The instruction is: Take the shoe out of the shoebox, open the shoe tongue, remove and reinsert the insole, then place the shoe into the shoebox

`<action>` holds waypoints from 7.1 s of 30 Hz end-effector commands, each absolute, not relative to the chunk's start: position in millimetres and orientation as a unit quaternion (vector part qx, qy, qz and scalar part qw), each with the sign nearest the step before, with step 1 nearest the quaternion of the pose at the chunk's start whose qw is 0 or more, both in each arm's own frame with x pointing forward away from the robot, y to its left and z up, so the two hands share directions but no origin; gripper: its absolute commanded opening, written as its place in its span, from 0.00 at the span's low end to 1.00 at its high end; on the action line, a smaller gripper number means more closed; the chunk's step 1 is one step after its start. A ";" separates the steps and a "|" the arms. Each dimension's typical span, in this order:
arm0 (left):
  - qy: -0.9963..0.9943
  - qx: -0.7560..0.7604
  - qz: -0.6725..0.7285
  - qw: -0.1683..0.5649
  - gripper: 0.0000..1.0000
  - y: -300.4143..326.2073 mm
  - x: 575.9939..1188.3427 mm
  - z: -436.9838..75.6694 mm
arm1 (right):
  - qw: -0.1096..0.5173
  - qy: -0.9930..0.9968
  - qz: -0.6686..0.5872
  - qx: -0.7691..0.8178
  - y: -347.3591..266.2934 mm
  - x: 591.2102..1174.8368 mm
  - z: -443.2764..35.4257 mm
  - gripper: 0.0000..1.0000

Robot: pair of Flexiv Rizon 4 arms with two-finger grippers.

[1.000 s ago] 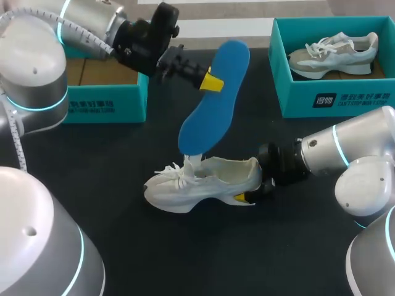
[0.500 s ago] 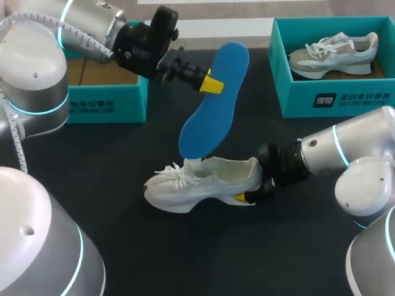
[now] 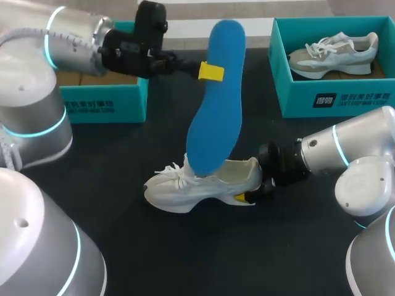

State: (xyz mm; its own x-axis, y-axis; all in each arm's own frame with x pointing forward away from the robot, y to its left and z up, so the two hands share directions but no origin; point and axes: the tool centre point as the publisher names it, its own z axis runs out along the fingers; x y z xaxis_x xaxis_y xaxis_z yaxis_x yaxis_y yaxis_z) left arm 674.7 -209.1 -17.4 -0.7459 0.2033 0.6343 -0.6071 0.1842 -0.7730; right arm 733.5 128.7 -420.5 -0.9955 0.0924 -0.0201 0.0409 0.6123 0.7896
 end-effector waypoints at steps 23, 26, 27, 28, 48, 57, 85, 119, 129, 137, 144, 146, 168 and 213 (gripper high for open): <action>-0.589 0.261 0.625 0.441 0.00 -208.2 628.6 32.0 | 0.031 0.898 0.437 0.038 130.2 733.2 -422.8 0.00; -0.581 0.258 0.628 0.448 0.00 -211.4 623.3 36.3 | 0.031 0.898 0.437 0.038 130.2 733.2 -422.8 0.00; -0.580 0.258 0.629 0.449 0.00 -212.5 620.9 37.5 | 0.031 0.898 0.437 0.038 130.2 733.2 -422.8 0.00; -0.577 0.256 0.630 0.453 0.00 -213.4 618.4 38.9 | 0.031 0.898 0.437 0.038 130.2 733.2 -422.8 0.00; -0.577 0.256 0.628 0.454 0.00 -215.0 614.8 40.1 | 0.031 0.898 0.437 0.038 130.2 733.2 -422.8 0.00; -0.577 0.256 0.628 0.454 0.00 -215.0 614.8 40.1 | 0.031 0.898 0.437 0.038 130.2 733.2 -422.8 0.00; -0.577 0.256 0.628 0.454 0.00 -215.0 614.8 40.1 | 0.022 0.941 0.332 0.061 105.6 721.4 -381.2 1.00; -0.577 0.256 0.628 0.454 0.00 -215.0 614.8 40.1 | 0.049 0.984 0.118 0.127 126.3 723.5 -326.3 1.00; -0.577 0.256 0.628 0.454 0.00 -215.0 614.8 40.1 | 0.031 0.986 0.117 0.111 124.5 721.3 -326.0 1.00; -0.577 0.256 0.628 0.454 0.00 -215.0 614.8 40.1 | 0.019 0.986 0.120 0.111 127.9 721.5 -329.7 1.00; -0.577 0.256 0.628 0.454 0.00 -215.0 614.8 40.1 | 0.019 0.986 0.120 0.111 127.9 721.5 -329.7 1.00; -0.577 0.256 0.628 0.454 0.00 -215.0 614.8 40.1 | 0.019 0.986 0.120 0.111 127.9 721.5 -329.7 1.00; -0.577 0.256 0.628 0.454 0.00 -215.0 614.8 40.1 | -0.007 0.988 0.132 0.075 168.8 777.4 -396.3 0.45; -0.577 0.256 0.628 0.454 0.00 -215.0 614.8 40.1 | 0.024 0.788 0.242 0.566 140.3 718.7 -347.7 0.00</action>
